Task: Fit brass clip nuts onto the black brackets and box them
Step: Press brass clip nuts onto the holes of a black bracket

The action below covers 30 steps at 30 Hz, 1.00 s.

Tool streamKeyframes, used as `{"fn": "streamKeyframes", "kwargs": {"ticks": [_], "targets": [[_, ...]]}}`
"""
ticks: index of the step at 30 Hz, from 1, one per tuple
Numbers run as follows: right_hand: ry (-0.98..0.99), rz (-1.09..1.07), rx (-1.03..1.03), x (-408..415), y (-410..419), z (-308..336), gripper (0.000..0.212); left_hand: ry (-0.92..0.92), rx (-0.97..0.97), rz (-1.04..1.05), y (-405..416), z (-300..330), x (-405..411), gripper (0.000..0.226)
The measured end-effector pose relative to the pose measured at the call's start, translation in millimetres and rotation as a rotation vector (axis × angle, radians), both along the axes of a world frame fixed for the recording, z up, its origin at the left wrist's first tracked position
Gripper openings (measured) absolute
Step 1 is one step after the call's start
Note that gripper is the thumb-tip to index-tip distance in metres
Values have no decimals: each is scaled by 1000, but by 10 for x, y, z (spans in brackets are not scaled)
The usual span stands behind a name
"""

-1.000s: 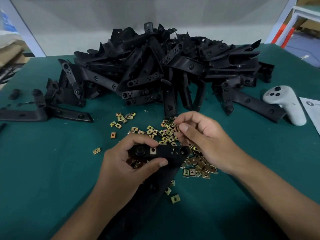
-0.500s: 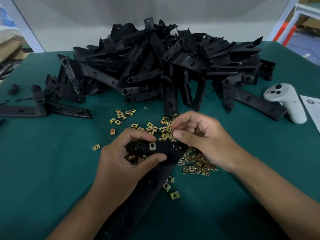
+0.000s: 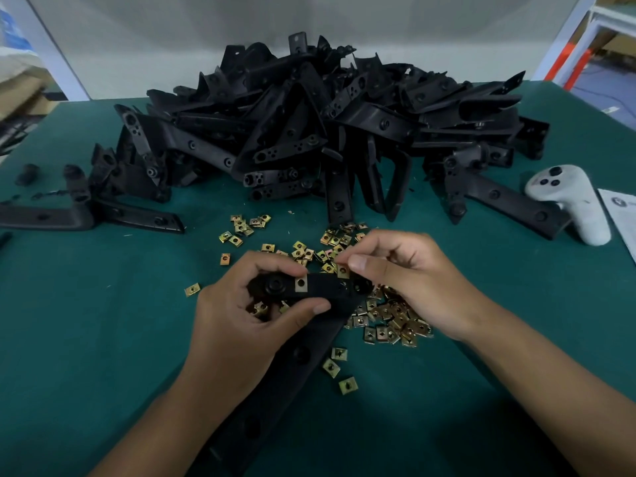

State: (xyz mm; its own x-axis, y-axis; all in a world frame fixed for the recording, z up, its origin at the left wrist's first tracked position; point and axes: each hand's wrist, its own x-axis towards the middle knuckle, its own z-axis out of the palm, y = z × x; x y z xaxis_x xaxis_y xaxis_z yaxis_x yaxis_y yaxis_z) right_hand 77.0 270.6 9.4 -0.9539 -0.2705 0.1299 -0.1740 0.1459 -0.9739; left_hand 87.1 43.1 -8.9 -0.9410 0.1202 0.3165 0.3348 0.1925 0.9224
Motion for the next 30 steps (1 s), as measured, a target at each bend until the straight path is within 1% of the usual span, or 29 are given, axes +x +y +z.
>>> {"fn": "streamKeyframes", "kwargs": {"ticks": [3, 9, 15, 20, 23, 25, 28, 30], "targets": [[2, -4, -18, 9, -12, 15, 15, 14, -7, 13, 3, 1, -1, 40], [47, 23, -30, 21, -6, 30, 15, 17, -11, 40, 11, 19, 5, 35], [74, 52, 8, 29, -17, 26, 15, 14, 14, 35, 0, 28, 1, 34], [26, 82, 16, 31, -15, 19, 26, 10, 26, 38, -3, 20, -7, 33], [44, 99, 32, 39, -28, 10, 27, 14, 33, 28, 1, 15, -11, 32], [62, 97, 32, 37, -40, 3, 27, 21, 37, 30, 2, 12, -21, 33], [92, 74, 50, 46, -61, -16, 32, 35, 20, 58, 4, 9, -42, 36], [125, 36, 80, 49, -72, -39, 32, 22, 58, 58, 7, 14, -45, 40]]}}
